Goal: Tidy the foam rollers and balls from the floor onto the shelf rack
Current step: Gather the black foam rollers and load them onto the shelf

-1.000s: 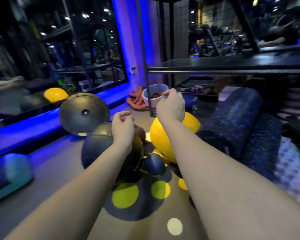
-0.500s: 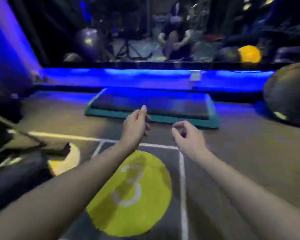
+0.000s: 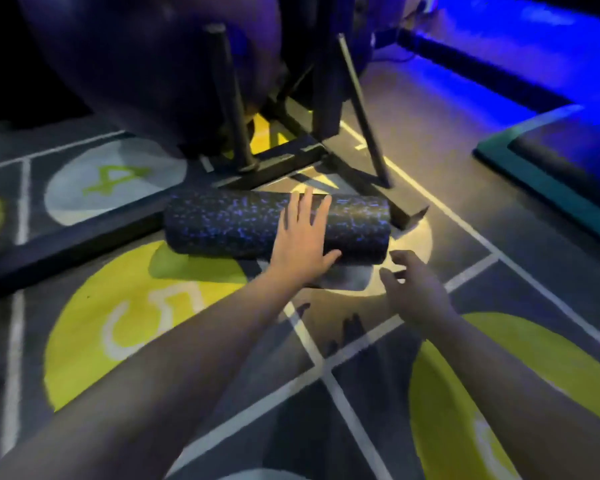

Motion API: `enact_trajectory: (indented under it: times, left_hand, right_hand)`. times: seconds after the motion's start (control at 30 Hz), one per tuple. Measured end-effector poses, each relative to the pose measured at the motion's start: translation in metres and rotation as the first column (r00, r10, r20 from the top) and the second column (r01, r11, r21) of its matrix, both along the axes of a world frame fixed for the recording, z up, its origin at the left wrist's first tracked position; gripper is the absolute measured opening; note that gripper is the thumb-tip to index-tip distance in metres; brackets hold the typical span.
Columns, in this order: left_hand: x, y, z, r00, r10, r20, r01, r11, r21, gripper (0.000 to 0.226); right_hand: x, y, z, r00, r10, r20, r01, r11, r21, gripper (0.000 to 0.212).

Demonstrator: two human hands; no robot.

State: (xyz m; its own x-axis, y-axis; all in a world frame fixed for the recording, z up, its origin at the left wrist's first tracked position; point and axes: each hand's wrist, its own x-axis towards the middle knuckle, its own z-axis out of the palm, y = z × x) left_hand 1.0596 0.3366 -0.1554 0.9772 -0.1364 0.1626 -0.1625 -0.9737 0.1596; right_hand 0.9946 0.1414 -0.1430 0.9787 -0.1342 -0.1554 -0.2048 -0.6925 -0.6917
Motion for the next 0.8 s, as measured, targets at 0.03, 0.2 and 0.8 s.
enact_trajectory:
  times: [0.03,0.2,0.8]
  left_hand:
    - [0.011,0.02,-0.003,0.995,0.011,-0.097,0.002,0.991,0.131,0.122]
    - [0.022,0.05,-0.005,0.963,0.075,-0.259,-0.01,0.97,0.242,0.135]
    - [-0.021,-0.022,0.021,0.909,-0.273,-0.315,0.317,0.943,0.1,0.149]
  right_hand:
    - [0.005,0.009,-0.002,1.0,-0.001,0.008,0.001,1.0,-0.008,0.04]
    - [0.006,0.028,-0.013,1.0,-0.015,0.02,0.015,1.0,0.023,0.034]
    - [-0.02,-0.008,-0.018,0.893,-0.248,0.375,0.259,0.966,0.022,0.07]
